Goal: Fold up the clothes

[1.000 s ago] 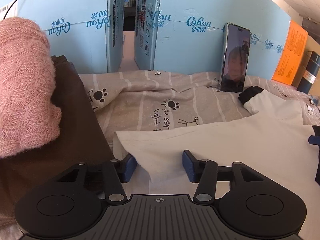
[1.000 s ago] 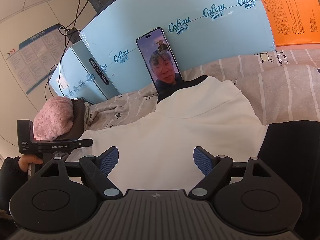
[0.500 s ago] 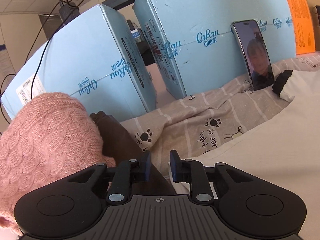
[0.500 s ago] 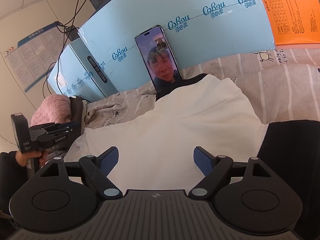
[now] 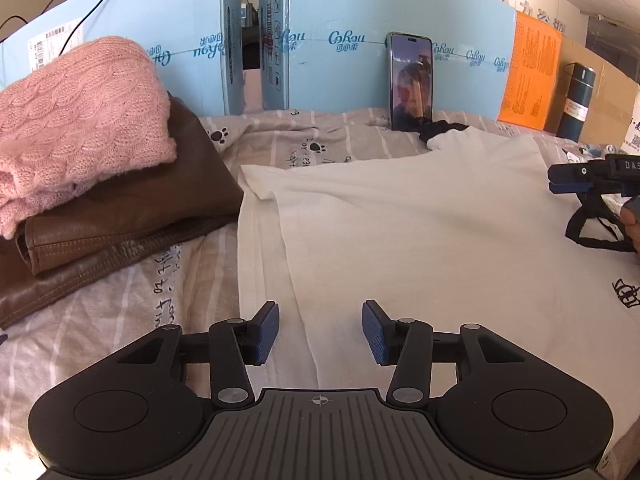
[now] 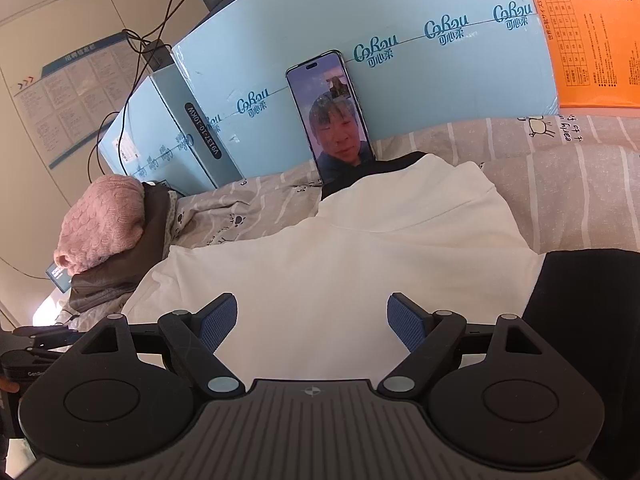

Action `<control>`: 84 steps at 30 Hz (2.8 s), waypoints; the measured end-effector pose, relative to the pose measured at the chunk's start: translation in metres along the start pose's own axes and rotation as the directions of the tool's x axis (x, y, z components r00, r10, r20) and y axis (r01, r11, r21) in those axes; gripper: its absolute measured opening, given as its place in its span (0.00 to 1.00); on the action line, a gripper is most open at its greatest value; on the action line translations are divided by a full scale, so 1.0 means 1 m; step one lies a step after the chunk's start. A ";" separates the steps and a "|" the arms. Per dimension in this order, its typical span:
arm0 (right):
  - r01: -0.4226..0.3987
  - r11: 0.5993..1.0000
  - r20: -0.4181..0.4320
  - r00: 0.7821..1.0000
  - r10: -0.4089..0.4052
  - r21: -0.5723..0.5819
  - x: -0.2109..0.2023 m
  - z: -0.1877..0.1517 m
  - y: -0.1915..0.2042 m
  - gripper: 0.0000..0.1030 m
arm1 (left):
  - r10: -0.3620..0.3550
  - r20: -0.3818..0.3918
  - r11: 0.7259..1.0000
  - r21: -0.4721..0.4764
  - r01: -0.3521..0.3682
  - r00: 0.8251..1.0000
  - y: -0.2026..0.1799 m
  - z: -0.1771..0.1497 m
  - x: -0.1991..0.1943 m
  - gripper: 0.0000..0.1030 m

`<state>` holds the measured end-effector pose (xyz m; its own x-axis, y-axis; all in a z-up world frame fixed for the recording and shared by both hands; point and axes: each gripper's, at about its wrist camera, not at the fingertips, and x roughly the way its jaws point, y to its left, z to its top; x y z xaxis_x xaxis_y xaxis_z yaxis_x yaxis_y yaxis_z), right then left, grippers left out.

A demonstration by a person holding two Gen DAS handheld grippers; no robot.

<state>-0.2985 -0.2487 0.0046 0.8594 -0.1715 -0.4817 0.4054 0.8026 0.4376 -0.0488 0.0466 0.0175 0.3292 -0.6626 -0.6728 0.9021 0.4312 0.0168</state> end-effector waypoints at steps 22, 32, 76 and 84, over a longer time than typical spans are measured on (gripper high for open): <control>0.268 0.963 0.234 0.938 -0.256 -0.022 -0.148 -0.065 0.020 0.96 | -0.443 0.192 0.787 0.551 0.278 0.876 -0.120 -0.039 -0.048 0.91; 0.407 0.912 0.368 0.855 -0.364 -0.043 -0.246 -0.095 0.029 0.99 | -0.433 0.160 0.697 0.683 0.217 0.887 -0.150 -0.058 -0.041 0.94; 0.060 0.984 0.136 0.990 -0.036 -0.170 -0.168 -0.106 0.034 1.00 | -0.609 0.169 0.787 0.247 0.565 0.775 -0.128 -0.019 -0.004 0.94; 0.138 0.984 0.137 0.979 -0.152 0.109 -0.138 -0.067 -0.013 1.00 | -0.513 0.189 0.851 -0.015 0.524 0.838 -0.105 0.007 0.024 0.94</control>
<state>-0.4433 -0.1969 0.0144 0.8223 -0.3681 -0.4339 0.5513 0.7044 0.4472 -0.1339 -0.0187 0.0047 -0.1341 -0.8916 -0.4325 0.9366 0.0286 -0.3493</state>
